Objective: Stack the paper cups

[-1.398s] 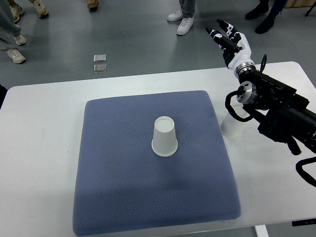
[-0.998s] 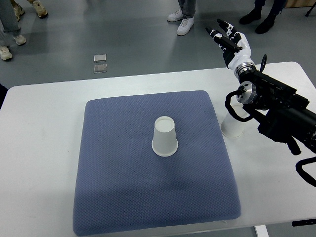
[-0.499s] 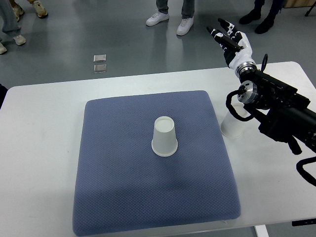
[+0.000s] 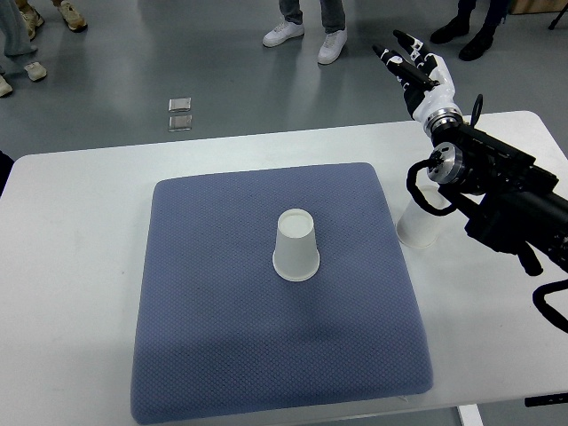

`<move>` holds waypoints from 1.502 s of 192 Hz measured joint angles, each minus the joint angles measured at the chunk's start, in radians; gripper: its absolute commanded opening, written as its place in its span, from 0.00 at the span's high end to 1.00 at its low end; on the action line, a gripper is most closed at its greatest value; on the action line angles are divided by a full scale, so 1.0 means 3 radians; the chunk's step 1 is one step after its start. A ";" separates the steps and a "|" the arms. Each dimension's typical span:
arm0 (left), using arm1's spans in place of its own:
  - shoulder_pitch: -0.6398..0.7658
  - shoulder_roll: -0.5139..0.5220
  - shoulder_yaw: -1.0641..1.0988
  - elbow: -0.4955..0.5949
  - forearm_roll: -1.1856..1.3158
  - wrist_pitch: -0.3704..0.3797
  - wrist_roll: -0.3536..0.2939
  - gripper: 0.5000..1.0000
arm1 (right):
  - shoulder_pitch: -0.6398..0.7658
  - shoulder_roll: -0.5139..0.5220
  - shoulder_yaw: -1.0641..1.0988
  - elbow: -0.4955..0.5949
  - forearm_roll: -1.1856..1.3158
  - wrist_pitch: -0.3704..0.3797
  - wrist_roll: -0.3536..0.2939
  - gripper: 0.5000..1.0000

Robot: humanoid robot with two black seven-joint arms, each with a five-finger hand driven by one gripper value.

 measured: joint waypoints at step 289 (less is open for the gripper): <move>0.0000 0.0000 0.0000 0.0001 0.0001 -0.0001 0.0000 0.00 | 0.0112 -0.1884 -0.0824 0.1150 -0.3324 0.1213 -0.0014 0.18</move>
